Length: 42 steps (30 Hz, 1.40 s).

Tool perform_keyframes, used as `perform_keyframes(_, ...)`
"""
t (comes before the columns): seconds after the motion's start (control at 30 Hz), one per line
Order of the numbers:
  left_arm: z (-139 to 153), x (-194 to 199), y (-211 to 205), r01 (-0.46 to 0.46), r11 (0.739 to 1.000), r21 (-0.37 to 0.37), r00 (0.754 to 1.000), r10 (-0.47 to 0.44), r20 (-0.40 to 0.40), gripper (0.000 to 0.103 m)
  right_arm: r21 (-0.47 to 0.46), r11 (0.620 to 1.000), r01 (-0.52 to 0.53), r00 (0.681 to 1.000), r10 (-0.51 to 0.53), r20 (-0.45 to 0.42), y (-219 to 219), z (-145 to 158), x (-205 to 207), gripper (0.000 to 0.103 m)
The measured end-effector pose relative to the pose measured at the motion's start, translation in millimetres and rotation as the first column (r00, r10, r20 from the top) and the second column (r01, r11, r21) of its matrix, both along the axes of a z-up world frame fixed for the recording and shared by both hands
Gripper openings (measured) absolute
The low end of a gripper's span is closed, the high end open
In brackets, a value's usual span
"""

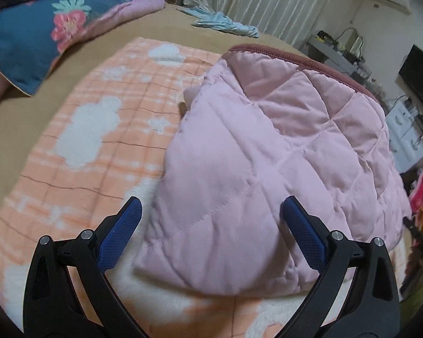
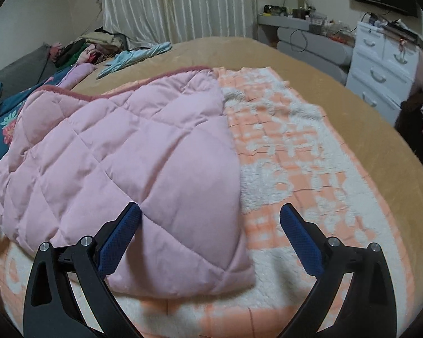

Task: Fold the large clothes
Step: 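Smooth the folded jacket flat with both tools, then pinch the folded jacket edge with both tools and tug it straight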

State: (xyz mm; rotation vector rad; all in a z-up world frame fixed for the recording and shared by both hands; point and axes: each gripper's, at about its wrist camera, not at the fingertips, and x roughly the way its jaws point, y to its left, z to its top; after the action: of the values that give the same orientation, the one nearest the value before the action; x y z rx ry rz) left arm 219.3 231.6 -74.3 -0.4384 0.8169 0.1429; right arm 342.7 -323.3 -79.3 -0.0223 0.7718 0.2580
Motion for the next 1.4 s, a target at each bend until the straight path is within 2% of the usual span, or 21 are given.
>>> perform_keyframes(0.03,-2,2,-3,0.009,1.000,0.006,1.000,-0.009,-0.003,0.089,0.004,1.000,-0.019,1.000,0.019,-0.004,3,-3,3,0.086)
perform_keyframes(0.07,-3,3,-7,0.017,1.000,0.017,1.000,-0.017,-0.003,0.068,0.000,0.999,-0.040,0.999,0.040,0.002,7,-5,3,0.061)
perform_keyframes(0.1,-2,5,-13,0.031,0.999,0.039,1.000,-0.031,0.004,0.058,-0.016,0.997,-0.070,0.998,0.070,0.008,14,-6,3,0.054)
perform_keyframes(0.13,2,6,-21,0.044,0.997,0.070,0.999,-0.045,0.018,0.039,-0.079,0.994,-0.078,0.996,0.081,0.038,27,-5,1,0.043)
perform_keyframes(0.17,6,7,-26,0.051,0.994,0.100,0.998,-0.054,0.026,0.027,-0.106,0.991,-0.087,0.994,0.094,0.060,34,-3,0,0.030)
perform_keyframes(0.2,13,10,-34,0.054,0.987,0.152,0.998,-0.060,0.036,0.023,-0.122,0.988,-0.091,0.991,0.102,0.084,41,1,-2,0.026)
perform_keyframes(0.27,26,13,-37,0.045,0.982,0.186,0.996,-0.059,0.069,0.018,-0.119,0.991,-0.062,0.988,0.077,0.132,48,16,2,0.019)
perform_keyframes(0.4,54,30,-31,-0.004,0.975,0.221,0.990,-0.027,0.135,0.017,-0.076,0.997,-0.014,0.982,0.027,0.185,53,46,25,0.018)
perform_keyframes(0.53,59,53,-26,-0.024,0.968,0.248,0.993,-0.007,0.121,0.017,-0.065,0.998,0.026,0.982,-0.014,0.188,58,53,52,0.018)
perform_keyframes(0.77,36,85,-21,-0.044,0.965,0.260,0.999,0.038,0.030,0.017,-0.074,0.994,0.080,0.990,-0.070,0.126,66,30,85,0.018)
perform_keyframes(0.87,23,94,-21,-0.040,0.955,0.293,0.999,0.044,-0.006,0.017,-0.089,0.992,0.092,0.990,-0.082,0.114,71,19,89,0.018)
perform_keyframes(1.07,7,104,-22,-0.031,0.952,0.305,0.998,0.046,-0.040,0.018,-0.095,0.989,0.110,0.994,-0.108,0.024,72,-10,103,0.020)
perform_keyframes(1.23,-1,109,-21,-0.032,0.952,0.306,0.998,0.050,-0.050,0.018,-0.100,0.988,0.118,0.993,-0.117,0.010,73,-22,107,0.022)
perform_keyframes(1.4,-5,108,-17,-0.048,0.960,0.277,0.997,0.064,-0.049,0.018,-0.039,0.991,0.129,0.991,-0.130,-0.028,65,-27,111,0.025)
